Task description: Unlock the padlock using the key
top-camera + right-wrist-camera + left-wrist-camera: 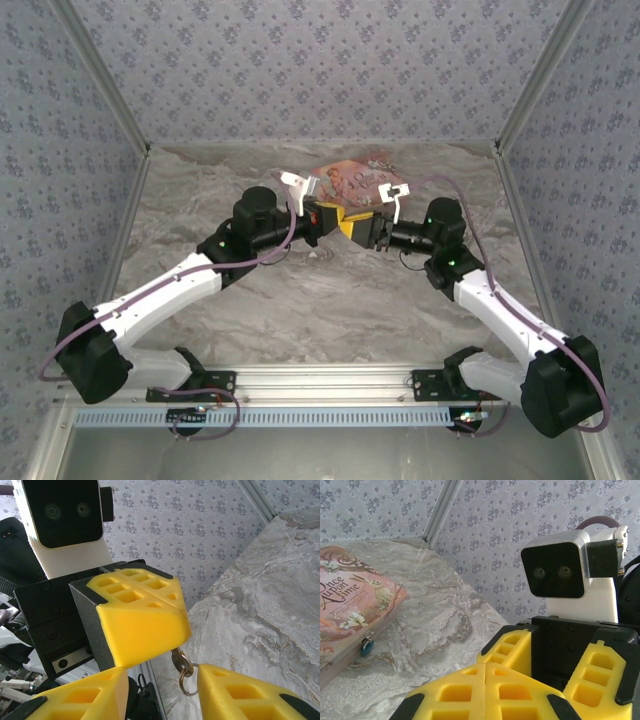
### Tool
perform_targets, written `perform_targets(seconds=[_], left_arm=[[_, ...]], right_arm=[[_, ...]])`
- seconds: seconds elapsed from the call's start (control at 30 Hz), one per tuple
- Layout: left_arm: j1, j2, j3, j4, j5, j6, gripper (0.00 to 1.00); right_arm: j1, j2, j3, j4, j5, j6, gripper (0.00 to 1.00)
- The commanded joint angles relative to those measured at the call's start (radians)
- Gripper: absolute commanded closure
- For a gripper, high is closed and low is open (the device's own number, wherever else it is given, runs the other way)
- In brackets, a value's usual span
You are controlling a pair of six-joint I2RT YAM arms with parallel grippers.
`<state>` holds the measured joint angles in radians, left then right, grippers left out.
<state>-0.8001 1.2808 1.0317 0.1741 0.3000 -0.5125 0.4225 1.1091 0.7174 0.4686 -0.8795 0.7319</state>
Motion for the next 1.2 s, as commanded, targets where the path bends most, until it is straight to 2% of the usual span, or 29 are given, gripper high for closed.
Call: perform_targets(seconds=[0.0, 0.27, 0.6, 0.9, 1.07, 1.17], left_arm=[[0.002, -0.027, 0.026, 0.013, 0.018, 0.01, 1.0], [0.002, -0.02, 0.017, 0.041, 0.014, -0.009, 1.0], [0.002, -0.02, 0.014, 0.049, 0.015, -0.017, 1.0], [0.002, -0.02, 0.012, 0.052, 0.013, -0.018, 1.0], [0.001, -0.019, 0.011, 0.05, 0.016, -0.012, 1.0], [0.008, -0.021, 0.01, 0.043, 0.013, -0.012, 0.91]], right_arm=[[0.005, 0.008, 0.035, 0.013, -0.007, -0.021, 0.6], [0.007, 0.014, 0.036, 0.007, -0.004, -0.022, 0.69], [0.015, 0.035, 0.048, 0.005, 0.005, -0.02, 0.73], [0.015, 0.033, 0.046, -0.002, 0.023, -0.016, 0.84], [0.015, 0.021, 0.045, -0.004, 0.029, -0.026, 0.95], [0.007, 0.009, 0.046, -0.047, 0.044, -0.044, 1.0]])
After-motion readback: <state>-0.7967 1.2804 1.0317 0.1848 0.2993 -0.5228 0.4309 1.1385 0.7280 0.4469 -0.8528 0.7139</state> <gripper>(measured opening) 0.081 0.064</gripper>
